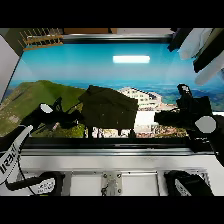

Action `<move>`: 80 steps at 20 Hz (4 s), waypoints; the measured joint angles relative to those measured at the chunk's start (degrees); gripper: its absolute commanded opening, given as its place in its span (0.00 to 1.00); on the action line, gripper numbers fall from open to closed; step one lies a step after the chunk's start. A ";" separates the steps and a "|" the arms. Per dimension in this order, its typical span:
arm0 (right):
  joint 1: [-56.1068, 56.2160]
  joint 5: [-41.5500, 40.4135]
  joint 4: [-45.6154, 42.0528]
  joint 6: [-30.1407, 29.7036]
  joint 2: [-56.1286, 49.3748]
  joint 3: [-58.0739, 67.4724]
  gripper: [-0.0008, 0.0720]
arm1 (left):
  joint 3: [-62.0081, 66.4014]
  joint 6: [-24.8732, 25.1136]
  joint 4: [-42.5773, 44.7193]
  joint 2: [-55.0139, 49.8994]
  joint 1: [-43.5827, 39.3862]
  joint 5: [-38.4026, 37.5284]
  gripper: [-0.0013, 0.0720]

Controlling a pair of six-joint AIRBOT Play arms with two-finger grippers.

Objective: Fold the clothes and pants, and hang the long-sleeved shirts on hangers.

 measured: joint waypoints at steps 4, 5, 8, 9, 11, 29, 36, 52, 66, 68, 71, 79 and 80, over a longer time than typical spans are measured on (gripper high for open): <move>0.00 0.02 0.28 -0.02 0.00 0.00 0.09 | 3.74 1.77 -1.01 -3.56 -2.19 1.73 0.04; 0.00 0.00 0.33 0.00 -0.04 0.00 0.09 | 4.68 1.88 -1.18 -3.87 -2.56 1.79 0.05; 0.00 0.07 0.37 0.07 -0.66 -0.02 0.64 | 6.47 2.19 -1.75 -3.96 -3.15 2.10 0.04; 0.00 0.20 0.42 0.13 -1.25 -0.09 0.79 | 6.49 2.19 -1.95 -3.39 -3.23 2.36 0.04; 0.00 0.44 0.70 0.57 -3.50 -0.46 0.79 | 5.33 2.27 -2.01 -1.46 -3.39 2.99 0.04; 8.07 -16.11 26.45 -9.86 -34.58 -2.78 0.27 | -3.37 3.06 -2.38 6.54 -3.43 4.87 0.04; 8.31 -16.68 24.39 -14.45 -31.30 -0.61 0.08 | -0.74 3.06 -1.95 9.05 -3.41 4.13 0.04; 8.26 0.02 11.47 -4.57 7.23 34.80 0.08 | 36.81 0.09 0.37 51.21 -3.37 -3.32 0.04; 8.20 14.80 -2.08 9.88 -17.25 34.71 0.08 | 25.07 -4.76 1.09 26.27 -3.43 -6.25 0.04; 7.76 12.37 -2.64 7.85 -26.01 35.17 0.08 | 25.24 -4.68 0.70 16.11 -3.43 -5.90 0.04; 6.10 8.50 -2.91 6.43 -35.58 37.03 0.08 | 28.98 -4.09 0.37 3.78 -3.43 -7.13 0.04; 2.91 8.68 -3.45 2.23 -37.20 34.18 0.08 | 24.20 -3.65 3.48 2.49 -5.29 -6.84 0.04; 3.26 9.05 -3.85 1.90 -36.22 32.11 0.08 | 21.11 -3.65 4.20 4.31 -5.86 -6.23 0.05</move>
